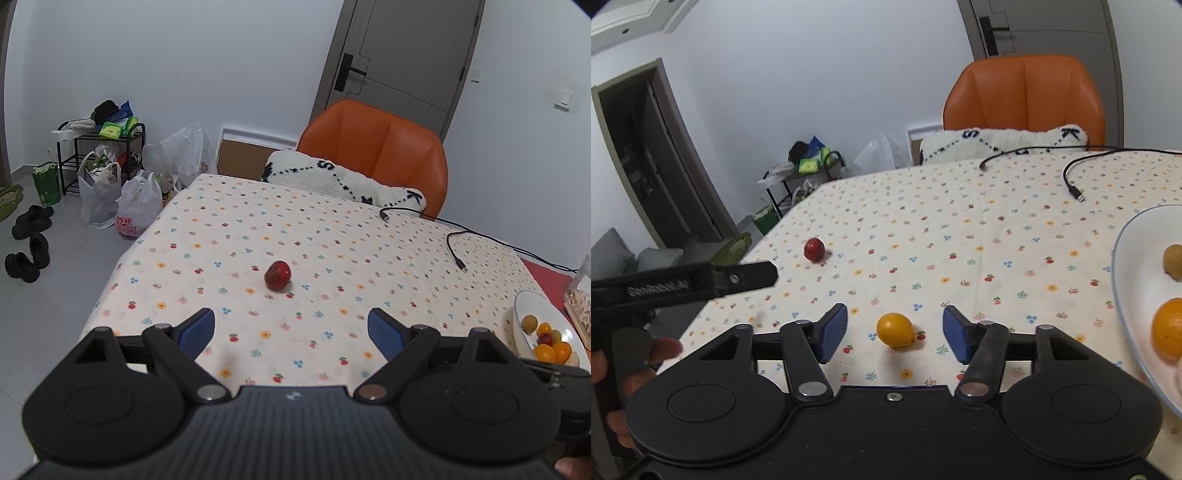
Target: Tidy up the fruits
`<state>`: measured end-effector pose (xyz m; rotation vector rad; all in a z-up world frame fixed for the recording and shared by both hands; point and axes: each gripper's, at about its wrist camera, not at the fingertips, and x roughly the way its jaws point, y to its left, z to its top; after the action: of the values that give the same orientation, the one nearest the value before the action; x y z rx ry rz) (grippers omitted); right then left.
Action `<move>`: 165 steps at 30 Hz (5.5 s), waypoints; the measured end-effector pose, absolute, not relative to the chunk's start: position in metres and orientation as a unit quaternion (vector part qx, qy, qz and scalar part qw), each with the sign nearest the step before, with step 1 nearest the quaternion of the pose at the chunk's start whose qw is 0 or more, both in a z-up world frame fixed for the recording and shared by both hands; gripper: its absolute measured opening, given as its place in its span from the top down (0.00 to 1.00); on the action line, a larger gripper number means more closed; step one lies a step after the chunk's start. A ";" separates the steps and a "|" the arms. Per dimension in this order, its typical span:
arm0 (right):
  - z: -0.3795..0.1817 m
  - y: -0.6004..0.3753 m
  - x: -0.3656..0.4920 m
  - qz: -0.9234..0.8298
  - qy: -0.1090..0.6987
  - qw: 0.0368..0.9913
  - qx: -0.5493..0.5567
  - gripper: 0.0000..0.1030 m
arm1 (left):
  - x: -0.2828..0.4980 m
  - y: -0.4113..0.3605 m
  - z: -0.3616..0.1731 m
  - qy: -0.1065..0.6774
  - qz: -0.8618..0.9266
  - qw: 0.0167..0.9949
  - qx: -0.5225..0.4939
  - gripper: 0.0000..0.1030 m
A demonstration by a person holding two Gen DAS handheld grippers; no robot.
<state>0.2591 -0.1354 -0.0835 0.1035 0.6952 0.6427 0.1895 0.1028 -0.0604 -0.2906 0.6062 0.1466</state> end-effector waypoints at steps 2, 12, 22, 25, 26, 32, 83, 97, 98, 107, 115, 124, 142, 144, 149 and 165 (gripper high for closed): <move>-0.088 -0.131 0.262 0.308 0.341 0.887 0.041 0.55 | 0.192 0.108 -0.062 0.297 0.073 0.941 -0.145 0.14; -0.092 -0.121 0.275 0.311 0.342 0.886 0.035 0.77 | 0.209 0.115 -0.067 0.289 0.085 0.942 -0.146 0.15; -0.094 -0.131 0.287 0.302 0.330 0.892 0.071 0.77 | 0.233 0.106 -0.072 0.297 0.080 0.945 -0.113 0.33; -0.093 -0.136 0.287 0.314 0.327 0.888 0.083 0.77 | 0.243 0.102 -0.074 0.302 0.083 0.945 -0.094 0.37; -0.093 -0.138 0.287 0.310 0.329 0.888 0.084 0.77 | 0.245 0.102 -0.074 0.302 0.082 0.945 -0.094 0.39; -0.095 -0.144 0.290 0.303 0.333 0.888 0.094 0.77 | 0.263 0.097 -0.080 0.305 0.089 0.945 -0.073 0.46; -0.054 -0.299 0.247 0.146 0.252 0.947 0.137 0.77 | 0.235 -0.068 -0.034 0.264 -0.068 0.958 -0.084 0.81; -0.063 -0.340 0.241 0.123 0.249 0.945 0.175 0.69 | 0.236 -0.114 -0.034 0.266 -0.113 0.955 -0.070 0.81; -0.063 -0.343 0.240 0.121 0.249 0.945 0.177 0.69 | 0.238 -0.117 -0.034 0.266 -0.116 0.954 -0.069 0.81; -0.069 -0.361 0.230 0.104 0.253 0.945 0.179 0.68 | 0.252 -0.137 -0.042 0.276 -0.138 0.949 -0.068 0.81; -0.074 -0.367 0.226 0.097 0.259 0.944 0.178 0.63 | 0.256 -0.144 -0.043 0.280 -0.136 0.948 -0.059 0.76; -0.077 -0.360 0.226 0.108 0.262 0.943 0.177 0.60 | 0.248 -0.128 -0.045 0.291 -0.116 0.947 -0.067 0.66; -0.068 -0.339 0.212 0.129 0.255 0.943 0.169 0.51 | 0.209 -0.092 -0.033 0.286 -0.068 0.954 -0.063 0.24; -0.066 -0.338 0.209 0.132 0.254 0.943 0.170 0.49 | 0.202 -0.088 -0.031 0.281 -0.060 0.956 -0.060 0.20; -0.060 -0.332 0.201 0.139 0.247 0.944 0.169 0.39 | 0.187 -0.078 -0.023 0.270 -0.044 0.960 -0.056 0.11; -0.035 -0.314 0.165 0.163 0.229 0.948 0.150 0.03 | 0.138 -0.050 -0.004 0.275 -0.010 0.960 -0.058 0.05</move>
<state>0.1654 -0.3137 -0.0352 0.3051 0.4660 0.3319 0.1382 -0.0505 -0.0044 -0.1184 0.5568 -0.0197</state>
